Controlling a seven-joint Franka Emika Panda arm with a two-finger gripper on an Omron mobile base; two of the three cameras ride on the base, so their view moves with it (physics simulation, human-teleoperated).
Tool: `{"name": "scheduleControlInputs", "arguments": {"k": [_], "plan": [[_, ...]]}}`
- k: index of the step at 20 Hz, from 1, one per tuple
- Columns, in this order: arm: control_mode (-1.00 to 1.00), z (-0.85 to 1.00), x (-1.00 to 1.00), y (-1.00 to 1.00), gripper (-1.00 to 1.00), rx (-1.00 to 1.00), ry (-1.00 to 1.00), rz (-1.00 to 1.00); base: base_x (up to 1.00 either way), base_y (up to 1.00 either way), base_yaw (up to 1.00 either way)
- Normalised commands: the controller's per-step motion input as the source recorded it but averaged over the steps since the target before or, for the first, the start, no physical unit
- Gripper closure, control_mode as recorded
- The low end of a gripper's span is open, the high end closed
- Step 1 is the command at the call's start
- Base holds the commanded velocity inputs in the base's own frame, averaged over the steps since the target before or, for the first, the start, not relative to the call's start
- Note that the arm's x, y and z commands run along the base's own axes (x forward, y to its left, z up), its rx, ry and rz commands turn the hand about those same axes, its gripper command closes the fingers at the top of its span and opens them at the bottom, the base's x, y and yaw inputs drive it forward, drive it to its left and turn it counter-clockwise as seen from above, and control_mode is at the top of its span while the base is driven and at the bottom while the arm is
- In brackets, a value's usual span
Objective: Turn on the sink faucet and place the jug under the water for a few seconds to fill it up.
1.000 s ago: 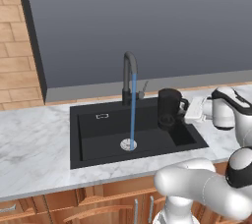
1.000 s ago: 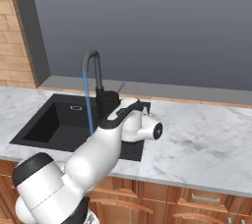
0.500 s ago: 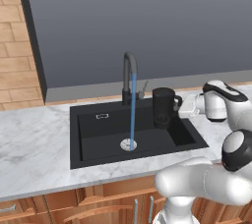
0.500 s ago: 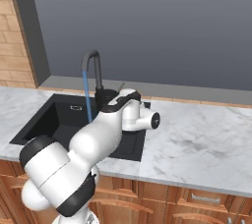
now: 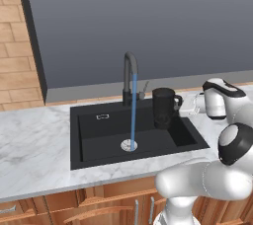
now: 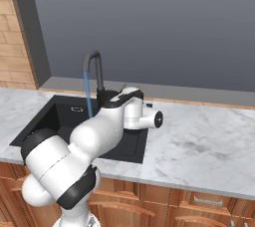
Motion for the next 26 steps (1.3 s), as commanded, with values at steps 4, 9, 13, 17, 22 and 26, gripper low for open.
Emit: {"name": "scheduleControlInputs", "arguments": {"k": [4, 9, 13, 17, 22, 26], "plan": [[-1.0, 0.0, 0.0, 0.0, 1.0, 0.0, 0.0, 0.0, 0.0, 0.0, 0.0], [-1.0, 0.0, 0.0, 0.0, 1.0, 0.0, 0.0, 0.0, 0.0, 0.0, 0.0], [-1.0, 0.0, 0.0, 0.0, 1.0, 0.0, 0.0, 0.0, 0.0, 0.0, 0.0], [-1.0, 0.0, 0.0, 0.0, 1.0, 0.0, 0.0, 0.0, 0.0, 0.0, 0.0], [-1.0, 0.0, 0.01, 0.0, 1.0, 0.0, 0.02, 0.0, 0.0, 0.0, 0.0], [-1.0, 0.0, 0.0, 0.0, 1.0, 0.0, 0.0, 0.0, 0.0, 0.0, 0.0]]}}
